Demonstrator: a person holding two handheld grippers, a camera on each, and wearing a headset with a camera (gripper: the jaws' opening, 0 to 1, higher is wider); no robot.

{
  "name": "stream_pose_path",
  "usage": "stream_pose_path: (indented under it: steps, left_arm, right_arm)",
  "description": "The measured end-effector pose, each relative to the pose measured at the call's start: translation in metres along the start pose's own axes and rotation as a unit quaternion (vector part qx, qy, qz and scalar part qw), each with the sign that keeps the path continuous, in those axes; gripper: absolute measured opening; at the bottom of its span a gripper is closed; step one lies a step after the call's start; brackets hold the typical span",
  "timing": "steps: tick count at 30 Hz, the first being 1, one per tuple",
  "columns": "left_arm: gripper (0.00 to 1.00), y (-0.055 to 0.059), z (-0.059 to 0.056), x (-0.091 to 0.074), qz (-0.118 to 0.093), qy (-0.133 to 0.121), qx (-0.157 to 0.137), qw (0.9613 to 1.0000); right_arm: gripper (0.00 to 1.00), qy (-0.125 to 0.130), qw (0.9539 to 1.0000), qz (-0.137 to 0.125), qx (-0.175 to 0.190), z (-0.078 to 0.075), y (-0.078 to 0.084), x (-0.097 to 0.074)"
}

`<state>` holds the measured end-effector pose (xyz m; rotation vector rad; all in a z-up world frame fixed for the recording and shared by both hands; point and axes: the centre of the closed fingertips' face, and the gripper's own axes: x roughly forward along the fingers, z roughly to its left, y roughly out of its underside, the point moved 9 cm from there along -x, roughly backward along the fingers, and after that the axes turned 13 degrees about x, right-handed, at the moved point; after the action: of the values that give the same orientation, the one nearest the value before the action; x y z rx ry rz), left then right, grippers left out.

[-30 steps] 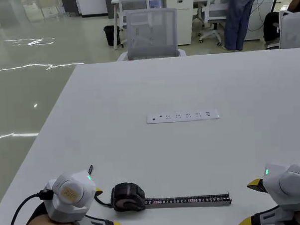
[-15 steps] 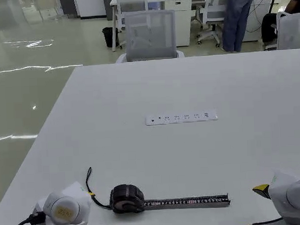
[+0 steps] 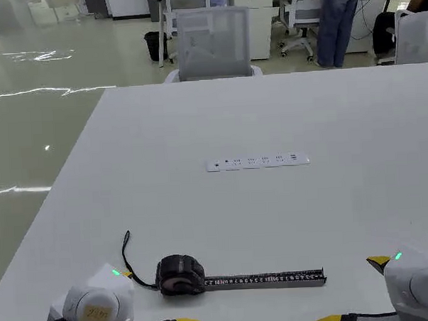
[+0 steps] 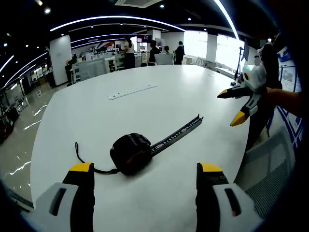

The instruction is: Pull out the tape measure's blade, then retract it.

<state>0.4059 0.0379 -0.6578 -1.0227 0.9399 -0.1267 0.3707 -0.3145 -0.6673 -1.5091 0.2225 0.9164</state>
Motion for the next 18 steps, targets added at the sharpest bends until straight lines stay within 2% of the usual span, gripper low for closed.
stream_pose_path:
  steps: [4,9,13,18]
  left_arm:
    - [0.89,-0.001,0.0,-0.001,-0.004,-0.008,-0.01,0.9999]
    - [0.94,-0.001,-0.004,-0.003,-0.001,-0.01,-0.007,0.9999]
    - [0.98,-0.001,-0.006,-0.004,-0.003,-0.017,-0.018,0.9997]
    - [0.99,-0.002,-0.011,-0.005,-0.005,-0.022,-0.021,0.9995]
  right_arm:
    - [0.95,0.007,0.9996,-0.02,0.016,0.006,-0.001,-0.005]
    - [0.98,0.018,0.9993,-0.026,0.018,0.011,0.001,-0.006]
    - [0.99,0.027,0.9988,-0.034,0.02,0.012,-0.001,-0.01]
    - [0.99,0.031,0.9986,-0.036,0.022,0.015,-0.001,-0.011]
